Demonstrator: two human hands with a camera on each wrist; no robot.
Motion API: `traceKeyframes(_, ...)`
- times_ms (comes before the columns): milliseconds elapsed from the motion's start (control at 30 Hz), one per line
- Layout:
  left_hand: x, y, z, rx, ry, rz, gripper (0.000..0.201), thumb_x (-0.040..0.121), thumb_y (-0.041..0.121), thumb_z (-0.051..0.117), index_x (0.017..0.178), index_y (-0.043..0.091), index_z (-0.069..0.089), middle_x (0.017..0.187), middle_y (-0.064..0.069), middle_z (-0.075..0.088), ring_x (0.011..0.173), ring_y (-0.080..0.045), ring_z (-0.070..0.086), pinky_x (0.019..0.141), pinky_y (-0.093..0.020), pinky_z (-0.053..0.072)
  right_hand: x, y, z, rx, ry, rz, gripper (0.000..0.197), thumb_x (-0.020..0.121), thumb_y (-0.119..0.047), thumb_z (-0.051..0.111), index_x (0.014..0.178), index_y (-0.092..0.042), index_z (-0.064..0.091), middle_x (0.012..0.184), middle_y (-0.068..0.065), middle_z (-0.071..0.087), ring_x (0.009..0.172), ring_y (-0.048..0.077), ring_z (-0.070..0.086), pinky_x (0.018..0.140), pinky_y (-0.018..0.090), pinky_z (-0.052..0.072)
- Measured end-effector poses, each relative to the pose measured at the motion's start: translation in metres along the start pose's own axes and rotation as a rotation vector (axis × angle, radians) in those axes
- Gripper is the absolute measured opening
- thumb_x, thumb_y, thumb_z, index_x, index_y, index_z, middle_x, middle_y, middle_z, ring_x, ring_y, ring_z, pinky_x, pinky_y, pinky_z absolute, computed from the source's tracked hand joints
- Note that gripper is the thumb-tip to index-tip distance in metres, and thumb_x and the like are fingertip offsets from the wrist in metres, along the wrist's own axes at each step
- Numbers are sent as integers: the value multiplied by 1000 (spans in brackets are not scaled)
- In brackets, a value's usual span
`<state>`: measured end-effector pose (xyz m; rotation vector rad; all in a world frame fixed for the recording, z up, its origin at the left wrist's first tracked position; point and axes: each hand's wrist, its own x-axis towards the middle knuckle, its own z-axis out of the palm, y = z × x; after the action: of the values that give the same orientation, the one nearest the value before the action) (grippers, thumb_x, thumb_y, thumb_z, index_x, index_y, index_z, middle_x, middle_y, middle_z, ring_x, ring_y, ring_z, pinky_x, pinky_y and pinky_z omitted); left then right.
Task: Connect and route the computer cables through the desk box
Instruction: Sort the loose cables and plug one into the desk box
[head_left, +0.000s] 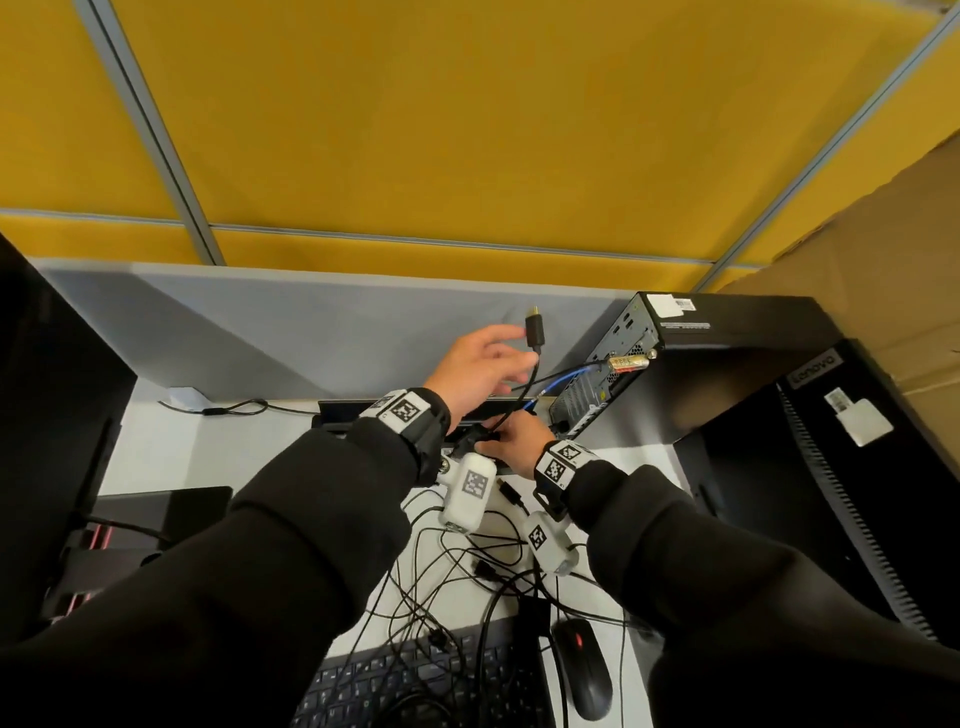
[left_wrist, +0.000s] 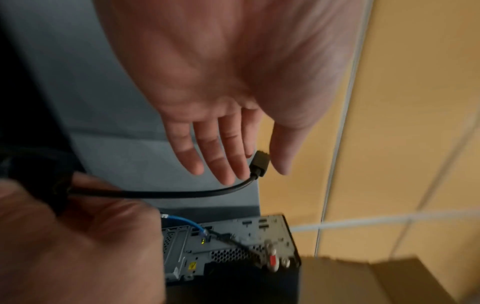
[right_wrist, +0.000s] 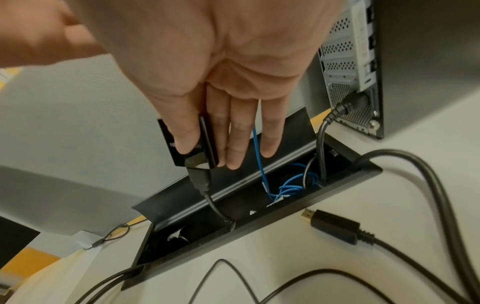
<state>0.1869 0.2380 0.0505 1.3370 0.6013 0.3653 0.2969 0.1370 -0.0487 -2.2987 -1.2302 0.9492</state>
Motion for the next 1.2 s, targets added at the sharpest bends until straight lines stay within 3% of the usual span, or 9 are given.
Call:
traceKeyframes(200,27,7,37,351,-70,84,6,88,24,79,87,23,74,89,5,77,87,-13,72,85,-33,55,-9,4,-19,-42,47,4,13,80,-33,74,77,-33,61,87,-4,72,85,19,66,82,38,56)
traceKeyframes(400,35,10,62,150,-61,-3,29,94,8,72,119,5,59,91,-20,76,70,-28,70,52,-20,49,-20,11,-38,-84,30,32,10,85,-26,70,93,-20,68,96,5,74,92,23,68,87,40,56)
traceKeyframes(600,54,1,60,263,19,11,35,101,10,60,136,11,60,72,-8,71,57,-22,68,56,-28,55,-59,-8,-84,-367,-230,86,45,92,-48,56,99,-7,73,91,9,76,83,25,70,72,32,53)
traceKeyframes(700,63,-1,61,339,53,22,24,100,15,63,122,14,71,62,-4,67,50,-19,64,49,-28,52,-91,-31,-135,-17,-267,97,35,98,-35,61,100,-3,73,87,14,77,69,22,75,61,30,58)
traceKeyframes(767,69,-3,63,395,57,37,19,99,16,63,111,16,77,58,-4,66,47,-19,62,46,-26,50,-109,-51,-173,270,-138,39,31,100,-29,62,100,1,72,83,21,75,59,23,72,56,33,58)
traceKeyframes(833,73,-3,66,442,59,44,17,98,17,62,101,19,79,56,-2,64,44,-18,59,43,-26,50,-111,-61,-203,336,236,-86,26,100,-25,61,96,-3,74,81,16,76,63,23,73,62,39,61)
traceKeyframes(933,78,-4,69,456,92,44,18,98,19,63,105,27,78,64,-2,66,51,-21,59,54,-32,59,-93,-50,-224,-80,682,-123,26,100,-25,57,120,-17,71,123,3,71,113,20,66,100,35,49)
traceKeyframes(1067,85,-7,67,558,120,115,22,97,23,66,116,25,79,102,-2,79,94,-23,72,93,-34,57,-69,-17,-200,-307,583,20,48,104,-26,47,149,-11,46,153,11,47,143,31,41,118,46,32)
traceKeyframes(1200,92,-12,64,552,129,153,22,98,27,66,116,29,78,114,7,77,103,-13,68,99,-28,51,-61,1,-180,-453,682,-4,49,105,-26,42,153,-14,42,159,7,39,150,26,32,123,47,23)
